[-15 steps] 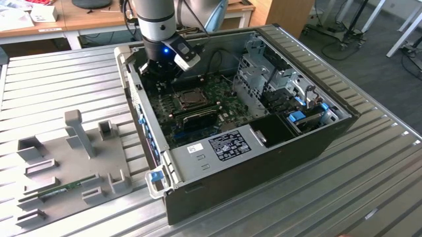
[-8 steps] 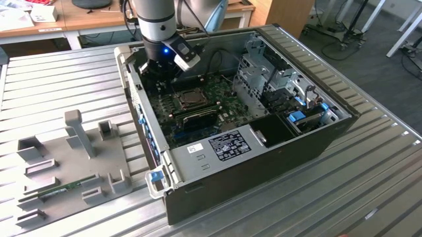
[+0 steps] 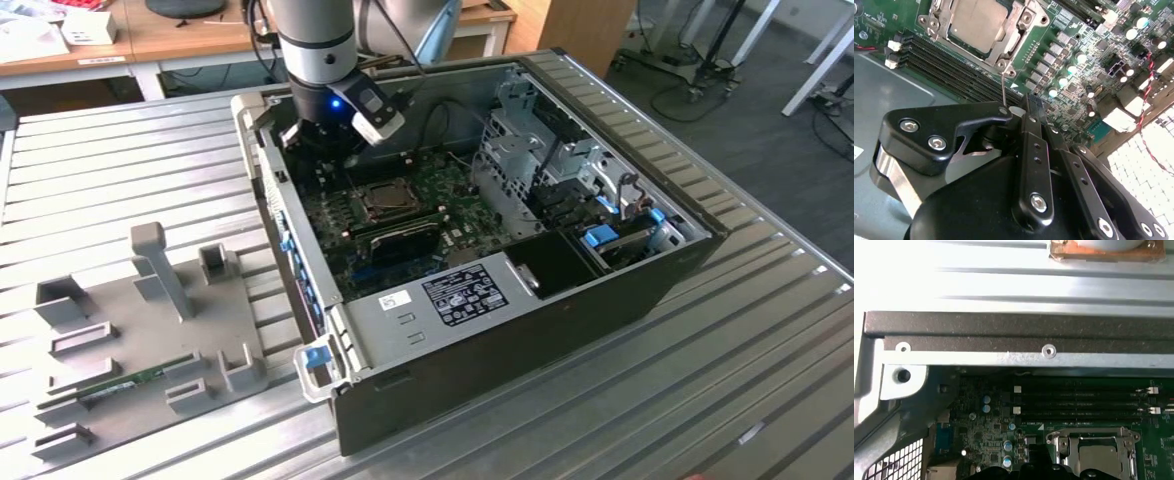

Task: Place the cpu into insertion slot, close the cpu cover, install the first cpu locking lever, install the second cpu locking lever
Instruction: 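Install the first cpu locking lever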

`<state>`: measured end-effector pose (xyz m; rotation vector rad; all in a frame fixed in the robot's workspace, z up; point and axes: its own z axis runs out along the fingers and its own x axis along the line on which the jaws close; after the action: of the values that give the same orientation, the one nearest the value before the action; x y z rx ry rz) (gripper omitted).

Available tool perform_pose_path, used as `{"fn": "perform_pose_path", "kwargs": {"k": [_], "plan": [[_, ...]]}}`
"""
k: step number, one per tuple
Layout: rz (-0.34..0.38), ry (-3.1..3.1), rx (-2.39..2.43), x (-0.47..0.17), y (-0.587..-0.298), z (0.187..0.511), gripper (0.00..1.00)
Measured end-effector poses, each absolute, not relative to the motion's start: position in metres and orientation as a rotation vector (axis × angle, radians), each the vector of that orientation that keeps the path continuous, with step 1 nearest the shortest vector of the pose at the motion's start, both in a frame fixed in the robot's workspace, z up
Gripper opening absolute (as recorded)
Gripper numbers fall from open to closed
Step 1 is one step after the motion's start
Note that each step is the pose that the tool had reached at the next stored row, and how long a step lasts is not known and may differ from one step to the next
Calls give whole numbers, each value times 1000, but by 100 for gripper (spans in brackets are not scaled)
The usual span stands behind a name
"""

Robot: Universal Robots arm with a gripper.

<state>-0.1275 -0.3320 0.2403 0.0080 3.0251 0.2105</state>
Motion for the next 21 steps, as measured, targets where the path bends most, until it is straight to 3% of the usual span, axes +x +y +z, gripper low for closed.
{"fn": "perform_pose_path", "kwargs": {"k": [3, 8, 21], "plan": [[217, 3025, 8, -127, -332, 240, 11], [312, 3016, 14, -127, -332, 240, 11], [316, 3020, 15, -99, -336, 240, 11]]}}
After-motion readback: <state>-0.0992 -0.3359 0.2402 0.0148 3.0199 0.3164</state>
